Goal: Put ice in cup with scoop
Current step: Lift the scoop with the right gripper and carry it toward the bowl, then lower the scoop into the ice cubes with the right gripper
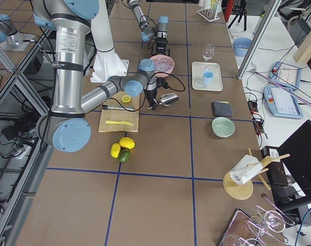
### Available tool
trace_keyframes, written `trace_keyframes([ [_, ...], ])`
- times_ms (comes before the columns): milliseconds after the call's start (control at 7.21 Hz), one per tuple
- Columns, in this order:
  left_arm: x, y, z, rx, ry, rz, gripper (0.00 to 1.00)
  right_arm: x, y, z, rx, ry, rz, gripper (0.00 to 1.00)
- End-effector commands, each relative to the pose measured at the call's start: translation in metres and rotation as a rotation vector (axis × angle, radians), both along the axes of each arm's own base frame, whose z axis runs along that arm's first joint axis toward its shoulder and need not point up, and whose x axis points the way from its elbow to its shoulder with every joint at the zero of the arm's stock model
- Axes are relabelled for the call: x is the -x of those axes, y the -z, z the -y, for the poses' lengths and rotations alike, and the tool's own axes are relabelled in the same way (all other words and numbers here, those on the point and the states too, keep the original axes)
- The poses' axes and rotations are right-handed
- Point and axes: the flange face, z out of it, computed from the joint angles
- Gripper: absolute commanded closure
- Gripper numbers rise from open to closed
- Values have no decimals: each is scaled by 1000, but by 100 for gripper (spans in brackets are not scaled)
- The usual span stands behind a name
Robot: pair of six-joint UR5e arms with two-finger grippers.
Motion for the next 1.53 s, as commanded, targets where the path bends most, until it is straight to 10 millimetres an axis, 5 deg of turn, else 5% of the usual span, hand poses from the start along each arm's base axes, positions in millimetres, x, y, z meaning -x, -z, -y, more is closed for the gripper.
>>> trace_keyframes([
  [0, 0, -1, 0, 2, 0, 2, 0, -24, 45, 27, -108, 197, 9, 100],
  [277, -1, -3, 0, 2, 0, 4, 0, -19, 97, 6, -86, 251, -28, 100],
  [416, -1, -3, 1, 2, 0, 4, 0, -6, 120, 1, -44, 277, -78, 100],
  [832, -1, -2, 0, -1, 0, -1, 0, 49, 231, -30, -40, 380, -304, 100],
  [1109, -1, -2, 0, -1, 0, -1, 0, 84, 248, -28, -17, 417, -342, 100],
  [1387, -1, -2, 1, 0, 8, -1, 0, 129, 287, -23, 18, 452, -425, 100],
])
